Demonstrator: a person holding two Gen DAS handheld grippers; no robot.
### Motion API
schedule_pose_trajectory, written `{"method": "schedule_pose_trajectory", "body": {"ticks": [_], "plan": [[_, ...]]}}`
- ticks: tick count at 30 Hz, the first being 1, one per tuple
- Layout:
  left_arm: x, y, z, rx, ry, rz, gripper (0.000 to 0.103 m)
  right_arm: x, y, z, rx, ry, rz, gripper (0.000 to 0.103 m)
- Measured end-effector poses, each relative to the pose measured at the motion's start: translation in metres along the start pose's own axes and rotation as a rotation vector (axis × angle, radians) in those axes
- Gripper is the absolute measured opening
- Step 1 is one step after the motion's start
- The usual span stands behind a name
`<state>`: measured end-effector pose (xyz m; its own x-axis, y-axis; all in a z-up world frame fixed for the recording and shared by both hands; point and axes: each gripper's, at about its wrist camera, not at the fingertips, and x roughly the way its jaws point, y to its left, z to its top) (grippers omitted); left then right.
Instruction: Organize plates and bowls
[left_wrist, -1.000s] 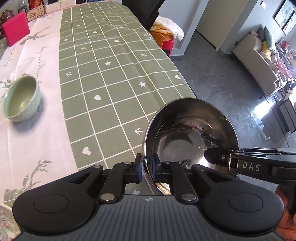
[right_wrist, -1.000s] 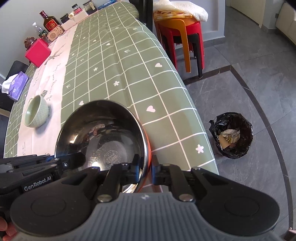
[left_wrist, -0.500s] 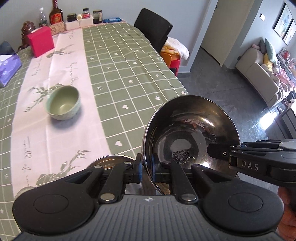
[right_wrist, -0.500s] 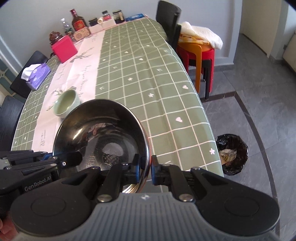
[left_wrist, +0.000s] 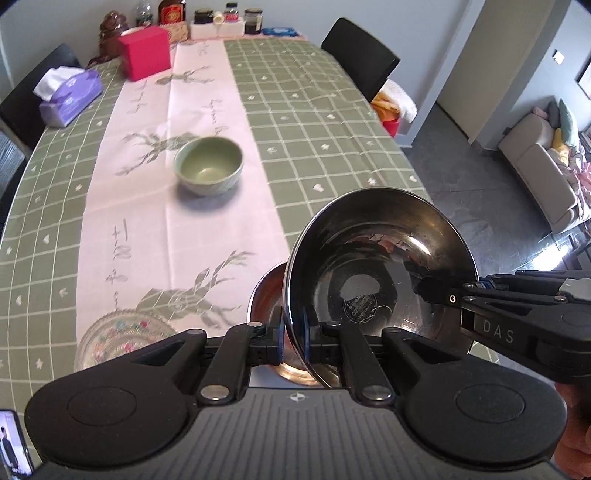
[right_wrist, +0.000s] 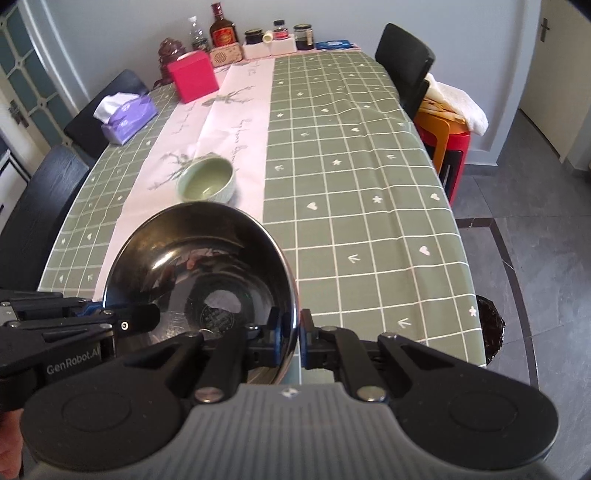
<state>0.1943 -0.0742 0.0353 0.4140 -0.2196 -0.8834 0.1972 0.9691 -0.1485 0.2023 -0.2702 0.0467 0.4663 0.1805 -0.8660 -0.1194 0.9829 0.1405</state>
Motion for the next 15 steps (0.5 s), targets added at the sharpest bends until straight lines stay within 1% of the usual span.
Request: {"method": "schedule_pose_trajectory", "body": {"ticks": [3,9,15], "plan": [[0.008,0.008,-0.003,-0.04,0.055,-0.01,0.01,0.009,0.006,-0.003,-0.014,0.031,-0.011,0.007],[0.024,0.019,-0.01,-0.078,0.124,-0.019,0.01,0.029,0.005,-0.006,-0.007,0.084,-0.022,0.007],[0.041,0.022,-0.006,-0.096,0.159,-0.005,0.01,0.05,0.001,-0.003,0.012,0.112,-0.012,0.007]]}}
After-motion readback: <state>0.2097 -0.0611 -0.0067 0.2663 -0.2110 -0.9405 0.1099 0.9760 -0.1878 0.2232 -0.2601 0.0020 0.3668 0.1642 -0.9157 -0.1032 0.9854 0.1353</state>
